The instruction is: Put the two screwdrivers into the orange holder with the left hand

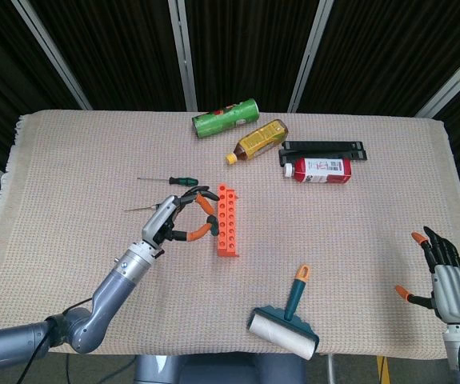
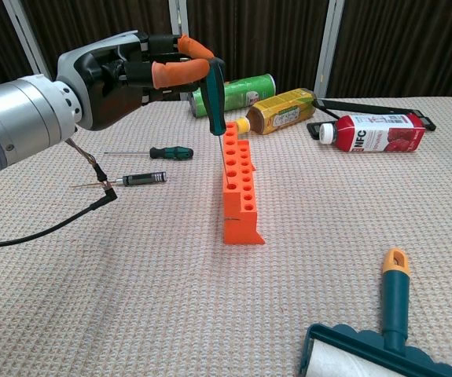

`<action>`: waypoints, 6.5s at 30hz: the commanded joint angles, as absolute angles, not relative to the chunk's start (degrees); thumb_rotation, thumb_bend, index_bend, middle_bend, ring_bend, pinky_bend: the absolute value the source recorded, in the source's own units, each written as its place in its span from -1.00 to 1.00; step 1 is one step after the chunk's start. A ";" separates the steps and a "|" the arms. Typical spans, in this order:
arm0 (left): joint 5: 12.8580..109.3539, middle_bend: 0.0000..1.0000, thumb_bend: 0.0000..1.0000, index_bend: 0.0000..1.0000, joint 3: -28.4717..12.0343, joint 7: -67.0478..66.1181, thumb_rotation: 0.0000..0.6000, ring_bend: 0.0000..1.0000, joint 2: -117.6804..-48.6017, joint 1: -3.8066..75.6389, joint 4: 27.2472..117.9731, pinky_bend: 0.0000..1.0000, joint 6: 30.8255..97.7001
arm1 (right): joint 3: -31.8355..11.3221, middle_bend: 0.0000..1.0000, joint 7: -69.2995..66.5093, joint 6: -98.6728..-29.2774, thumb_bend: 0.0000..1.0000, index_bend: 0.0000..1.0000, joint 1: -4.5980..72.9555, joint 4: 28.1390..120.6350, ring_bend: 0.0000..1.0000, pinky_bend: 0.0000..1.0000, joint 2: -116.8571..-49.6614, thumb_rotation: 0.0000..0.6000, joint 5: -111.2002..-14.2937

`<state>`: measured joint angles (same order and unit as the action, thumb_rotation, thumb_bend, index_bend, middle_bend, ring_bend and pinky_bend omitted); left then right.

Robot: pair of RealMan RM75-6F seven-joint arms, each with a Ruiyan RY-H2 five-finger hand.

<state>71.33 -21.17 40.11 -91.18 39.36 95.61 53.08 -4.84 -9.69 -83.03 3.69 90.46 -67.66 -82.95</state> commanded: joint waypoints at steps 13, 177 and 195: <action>70.60 -0.47 0.18 0.21 -20.33 39.77 1.00 -0.85 -91.89 40.30 94.51 -0.85 52.39 | -4.97 -1.00 -9.62 -82.67 -1.00 -0.79 3.83 90.34 -1.00 -1.00 -67.72 1.00 -82.56; 40.90 -0.67 -0.05 0.28 -23.04 -22.66 1.00 -1.00 -109.89 54.36 55.35 -1.00 49.41 | -5.63 -1.00 -10.18 -80.63 -1.00 -0.79 4.22 89.45 -1.00 -1.00 -67.81 1.00 -80.08; 47.68 -0.53 0.08 0.32 -36.63 15.03 1.00 -1.00 -92.99 41.95 86.97 -0.99 46.13 | -5.28 -1.00 -10.79 -81.16 -1.00 -0.79 4.08 89.57 -1.00 -1.00 -67.57 1.00 -81.22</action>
<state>45.48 -33.89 9.59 -95.38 44.07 83.25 47.70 -5.28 -10.78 -81.13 4.10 89.55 -67.59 -81.20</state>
